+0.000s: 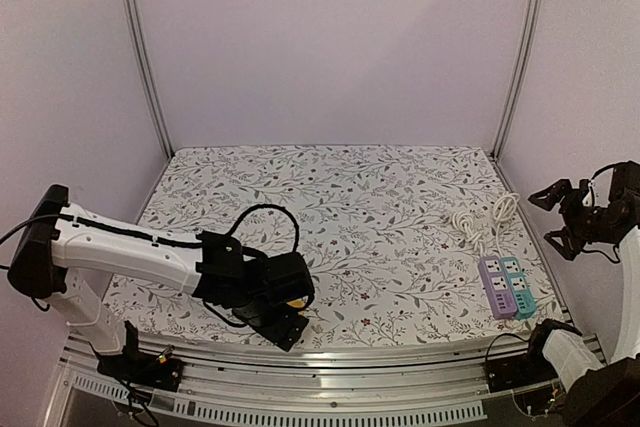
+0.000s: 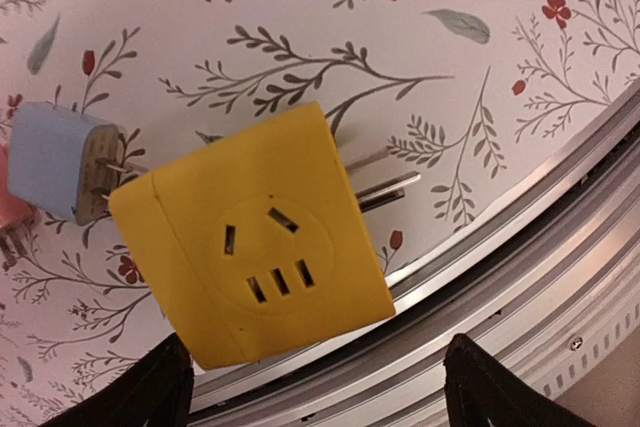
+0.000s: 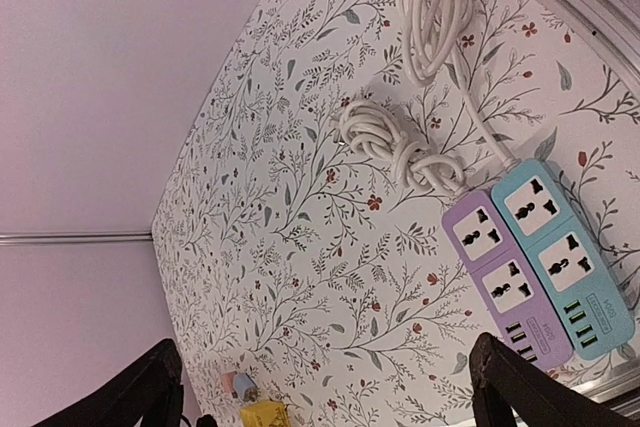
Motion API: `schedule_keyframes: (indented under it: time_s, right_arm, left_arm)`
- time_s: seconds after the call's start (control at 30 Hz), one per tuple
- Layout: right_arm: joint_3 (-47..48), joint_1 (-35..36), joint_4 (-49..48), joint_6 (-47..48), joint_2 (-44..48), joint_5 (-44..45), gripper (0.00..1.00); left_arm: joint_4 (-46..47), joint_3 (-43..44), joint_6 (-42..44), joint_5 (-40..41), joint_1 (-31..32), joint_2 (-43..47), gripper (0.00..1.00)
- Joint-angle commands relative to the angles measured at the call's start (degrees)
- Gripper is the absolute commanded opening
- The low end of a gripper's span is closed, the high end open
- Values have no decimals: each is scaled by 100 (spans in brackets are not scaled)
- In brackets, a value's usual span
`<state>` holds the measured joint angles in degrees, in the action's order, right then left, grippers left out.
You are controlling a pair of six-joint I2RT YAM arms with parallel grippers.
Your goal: Insert the plug
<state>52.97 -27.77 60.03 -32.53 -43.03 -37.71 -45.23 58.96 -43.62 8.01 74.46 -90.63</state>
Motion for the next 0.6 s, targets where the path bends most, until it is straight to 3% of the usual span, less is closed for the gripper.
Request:
schedule_keyframes:
  time_s: [0.0, 0.4, 0.57]
  right_arm:
    - [-30, 24, 237, -127, 247, 265, 99]
    - [4, 25, 210, -192, 261, 186, 99]
    - [4, 26, 173, -196, 207, 159, 99]
  left_arm:
    - [78, 246, 368, -81, -67, -316, 86]
    - [-148, 630, 457, 137, -79, -648, 78]
    - [-430, 795, 120, 429, -89, -545, 89]
